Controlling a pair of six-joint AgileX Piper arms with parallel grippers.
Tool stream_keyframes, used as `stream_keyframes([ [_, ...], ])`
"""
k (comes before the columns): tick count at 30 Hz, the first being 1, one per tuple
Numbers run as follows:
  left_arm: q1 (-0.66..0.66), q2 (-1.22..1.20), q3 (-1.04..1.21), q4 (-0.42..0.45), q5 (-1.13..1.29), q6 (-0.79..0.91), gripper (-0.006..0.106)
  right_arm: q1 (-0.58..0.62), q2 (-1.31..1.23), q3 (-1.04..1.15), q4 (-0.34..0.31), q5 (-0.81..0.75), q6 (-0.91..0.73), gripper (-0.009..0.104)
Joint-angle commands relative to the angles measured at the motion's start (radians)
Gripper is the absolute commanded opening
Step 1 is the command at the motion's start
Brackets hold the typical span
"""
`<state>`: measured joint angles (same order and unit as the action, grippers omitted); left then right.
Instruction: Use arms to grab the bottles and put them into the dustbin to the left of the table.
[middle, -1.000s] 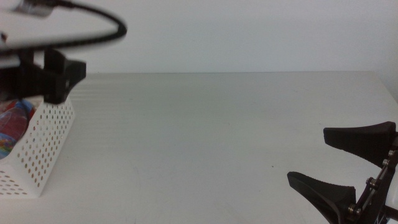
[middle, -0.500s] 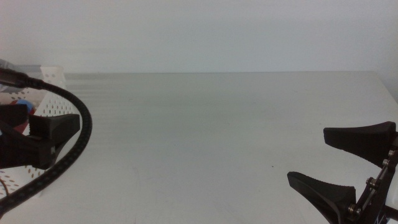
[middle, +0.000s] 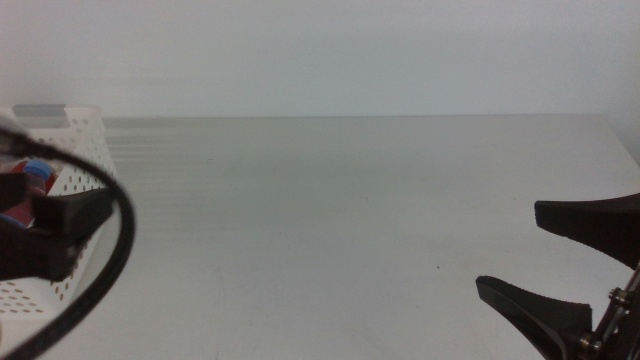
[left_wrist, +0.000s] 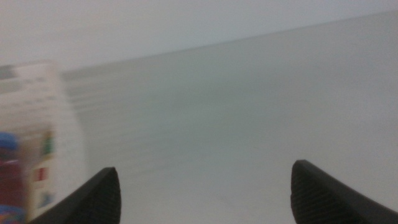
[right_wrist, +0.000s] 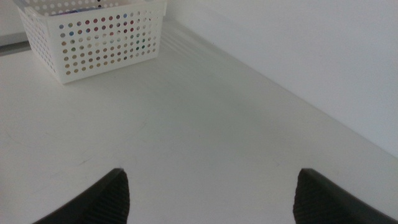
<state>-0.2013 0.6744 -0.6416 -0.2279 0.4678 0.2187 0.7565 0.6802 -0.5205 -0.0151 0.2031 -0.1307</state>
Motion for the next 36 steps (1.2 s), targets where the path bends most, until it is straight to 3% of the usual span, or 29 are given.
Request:
stream_keyframes([
  [1, 0.038, -0.049, 0.003, 0.020, -0.088, -0.006, 0.090, -0.007, -0.015, -0.027, -0.016, -0.072, -0.011, 0.072],
  [5, 0.134, -0.139, 0.086, 0.020, -0.144, -0.006, 0.090, -0.090, -0.036, -0.027, -0.016, -0.072, -0.011, 0.072],
  [9, 0.215, -0.242, 0.172, -0.033, -0.161, -0.006, 0.090, -0.283, -0.061, -0.024, -0.012, -0.072, -0.011, 0.072],
  [13, 0.225, -0.334, 0.245, -0.089, -0.159, -0.006, 0.090, -0.466, -0.110, 0.005, -0.009, -0.075, -0.011, 0.072],
  [18, 0.224, -0.433, 0.342, -0.084, -0.161, -0.006, 0.090, -0.644, -0.230, 0.104, 0.056, -0.078, -0.011, 0.072],
  [26, 0.224, -0.549, 0.506, -0.031, -0.251, -0.006, 0.090, -0.683, -0.465, 0.300, 0.061, -0.078, -0.011, 0.072],
  [36, 0.224, -0.663, 0.661, -0.051, -0.281, -0.006, 0.090, -0.683, -0.681, 0.506, 0.061, -0.078, -0.011, 0.072],
])
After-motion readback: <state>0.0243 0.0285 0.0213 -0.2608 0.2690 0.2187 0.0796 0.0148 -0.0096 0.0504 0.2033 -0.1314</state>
